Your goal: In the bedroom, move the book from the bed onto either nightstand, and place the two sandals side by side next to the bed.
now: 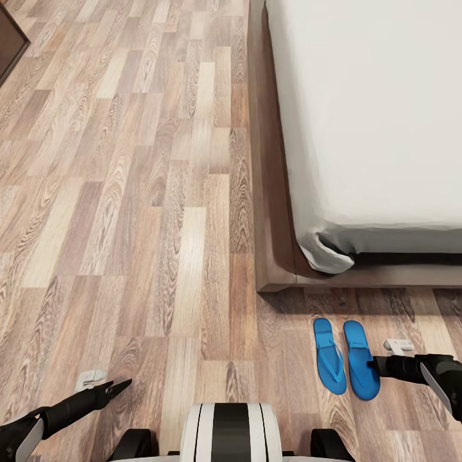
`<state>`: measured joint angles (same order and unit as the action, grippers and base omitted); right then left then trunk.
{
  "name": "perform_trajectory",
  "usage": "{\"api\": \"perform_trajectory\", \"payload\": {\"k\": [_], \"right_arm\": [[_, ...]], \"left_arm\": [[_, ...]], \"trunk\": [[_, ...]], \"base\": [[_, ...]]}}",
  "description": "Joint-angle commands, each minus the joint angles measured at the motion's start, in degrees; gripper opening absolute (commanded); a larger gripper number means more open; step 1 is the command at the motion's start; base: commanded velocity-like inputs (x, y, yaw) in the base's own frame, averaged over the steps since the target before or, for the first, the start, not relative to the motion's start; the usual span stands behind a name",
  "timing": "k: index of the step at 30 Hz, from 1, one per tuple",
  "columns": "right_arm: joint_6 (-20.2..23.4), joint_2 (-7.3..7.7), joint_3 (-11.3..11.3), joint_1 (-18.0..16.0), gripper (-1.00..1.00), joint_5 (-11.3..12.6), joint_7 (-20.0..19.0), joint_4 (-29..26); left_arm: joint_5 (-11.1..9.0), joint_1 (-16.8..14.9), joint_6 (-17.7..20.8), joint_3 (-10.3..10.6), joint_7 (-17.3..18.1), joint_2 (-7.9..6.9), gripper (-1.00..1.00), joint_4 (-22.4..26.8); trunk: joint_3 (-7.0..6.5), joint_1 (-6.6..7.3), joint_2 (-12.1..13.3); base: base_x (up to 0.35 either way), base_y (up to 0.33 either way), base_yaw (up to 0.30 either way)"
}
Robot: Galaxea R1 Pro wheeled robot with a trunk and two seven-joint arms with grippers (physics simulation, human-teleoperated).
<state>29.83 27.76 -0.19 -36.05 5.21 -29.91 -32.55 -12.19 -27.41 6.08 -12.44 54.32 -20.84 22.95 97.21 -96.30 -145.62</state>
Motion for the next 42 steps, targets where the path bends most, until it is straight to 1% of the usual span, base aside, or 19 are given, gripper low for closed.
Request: {"api": "perform_trajectory", "payload": {"k": [1,5,8,21,23,39,40,42], "right_arm": [[0.49,0.02,-0.03,-0.01,-1.0,0.54,0.05,-0.06],[0.49,0.02,0.0,0.01,-1.0,0.53,0.05,-0.06],[0.49,0.02,-0.01,0.01,-1.0,0.51,0.06,-0.06],[0.49,0.02,-0.01,0.0,-1.0,0.56,0.05,-0.06],[0.49,0.03,-0.04,0.01,-1.0,0.53,0.05,-0.06],[0.49,0.04,0.0,-0.02,-1.0,0.53,0.09,-0.06],[0.49,0.03,-0.03,-0.02,1.0,0.51,0.07,-0.06],[0.49,0.03,-0.03,0.0,1.0,0.55,0.03,-0.06]], "left_arm": [[-0.29,-0.02,0.6,-0.13,0.26,0.01,1.0,-0.01],[-0.29,-0.02,0.6,-0.13,0.26,0.01,1.0,-0.01],[-0.29,-0.02,0.6,-0.13,0.26,0.01,1.0,-0.01],[-0.29,-0.02,0.6,-0.13,0.26,0.0,1.0,-0.01],[-0.29,-0.02,0.6,-0.13,0.26,0.0,1.0,-0.01],[-0.29,-0.02,0.6,-0.13,0.26,0.01,1.0,-0.01],[-0.29,-0.02,0.6,-0.13,0.26,0.01,1.0,-0.01],[-0.29,-0.02,0.6,-0.13,0.26,0.01,1.0,-0.01]], "trunk": [[0.03,0.01,-0.01],[0.03,0.01,-0.01],[0.69,-0.07,-0.05],[0.69,-0.07,-0.05],[1.14,-0.12,-0.08],[1.14,-0.12,-0.08],[1.14,-0.12,-0.08],[1.14,-0.12,-0.08]], "base": [[0.0,0.0,0.0],[0.0,0.0,0.0],[0.0,0.0,0.0],[0.0,0.0,0.0],[0.0,0.0,0.0],[0.0,0.0,0.0],[0.0,0.0,0.0],[0.0,0.0,0.0]]}}
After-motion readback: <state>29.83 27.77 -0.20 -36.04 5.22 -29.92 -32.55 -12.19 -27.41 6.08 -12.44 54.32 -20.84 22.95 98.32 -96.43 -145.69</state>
